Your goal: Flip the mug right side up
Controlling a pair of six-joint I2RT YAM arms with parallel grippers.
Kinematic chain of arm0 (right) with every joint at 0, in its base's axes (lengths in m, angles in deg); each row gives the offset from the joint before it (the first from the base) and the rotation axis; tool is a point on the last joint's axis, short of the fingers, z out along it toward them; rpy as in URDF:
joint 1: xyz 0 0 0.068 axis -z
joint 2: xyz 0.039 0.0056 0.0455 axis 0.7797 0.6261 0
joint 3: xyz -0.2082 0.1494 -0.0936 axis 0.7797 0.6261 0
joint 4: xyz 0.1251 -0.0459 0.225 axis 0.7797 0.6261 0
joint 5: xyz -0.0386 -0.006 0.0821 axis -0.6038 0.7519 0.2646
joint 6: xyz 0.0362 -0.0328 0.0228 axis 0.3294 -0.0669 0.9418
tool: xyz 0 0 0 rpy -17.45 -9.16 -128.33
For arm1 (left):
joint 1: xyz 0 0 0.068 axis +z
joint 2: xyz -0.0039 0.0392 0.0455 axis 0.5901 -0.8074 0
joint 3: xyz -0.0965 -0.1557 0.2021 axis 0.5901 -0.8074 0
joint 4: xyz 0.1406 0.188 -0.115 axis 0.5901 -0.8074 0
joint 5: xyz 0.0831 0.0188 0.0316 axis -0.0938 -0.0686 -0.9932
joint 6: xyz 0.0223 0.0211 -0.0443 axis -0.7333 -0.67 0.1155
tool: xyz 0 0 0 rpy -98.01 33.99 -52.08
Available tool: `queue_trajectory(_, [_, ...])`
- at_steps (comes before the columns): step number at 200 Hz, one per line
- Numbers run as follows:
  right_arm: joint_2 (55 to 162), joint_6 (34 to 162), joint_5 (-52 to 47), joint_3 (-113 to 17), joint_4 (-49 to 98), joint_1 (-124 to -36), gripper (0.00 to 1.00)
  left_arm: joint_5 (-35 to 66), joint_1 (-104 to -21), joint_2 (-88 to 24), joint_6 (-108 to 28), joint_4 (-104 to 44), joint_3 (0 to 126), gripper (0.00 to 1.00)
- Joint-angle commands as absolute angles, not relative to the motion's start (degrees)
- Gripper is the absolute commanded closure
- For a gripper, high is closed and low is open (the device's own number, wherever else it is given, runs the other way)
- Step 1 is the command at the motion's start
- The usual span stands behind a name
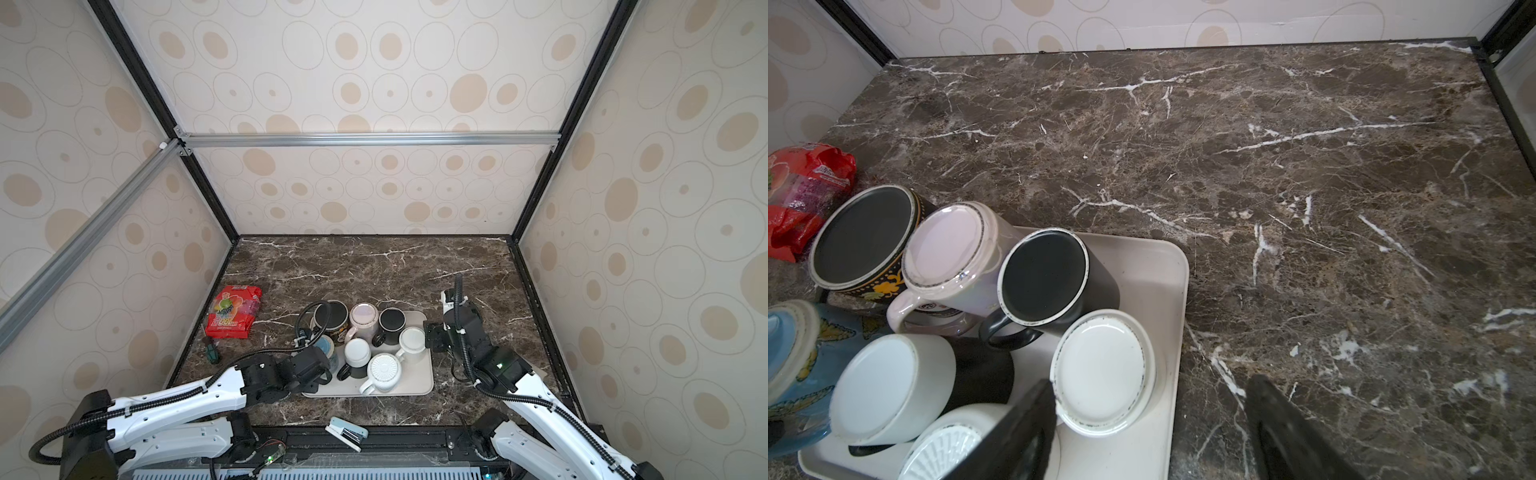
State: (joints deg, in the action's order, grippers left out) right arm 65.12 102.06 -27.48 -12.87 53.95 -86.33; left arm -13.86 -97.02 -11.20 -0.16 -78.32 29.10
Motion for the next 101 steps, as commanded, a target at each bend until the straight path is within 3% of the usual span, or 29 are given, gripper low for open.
queue_trajectory(1, [64.73, 102.95, -28.03, -12.65, 53.68, -86.74, 0.26, -15.80, -97.16, -12.40, -0.67, -78.03, 29.65, 0.53])
queue_trajectory(40, [63.90, 103.39, -28.56, -12.26, 53.81, -86.79, 0.27, -16.32, -97.03, -12.96, -0.23, -77.82, 29.39, 0.61])
queue_trajectory(101, [63.42, 103.75, -28.35, -11.86, 53.58, -86.74, 0.27, -16.53, -97.07, -13.49, 0.85, -76.47, 28.00, 0.63])
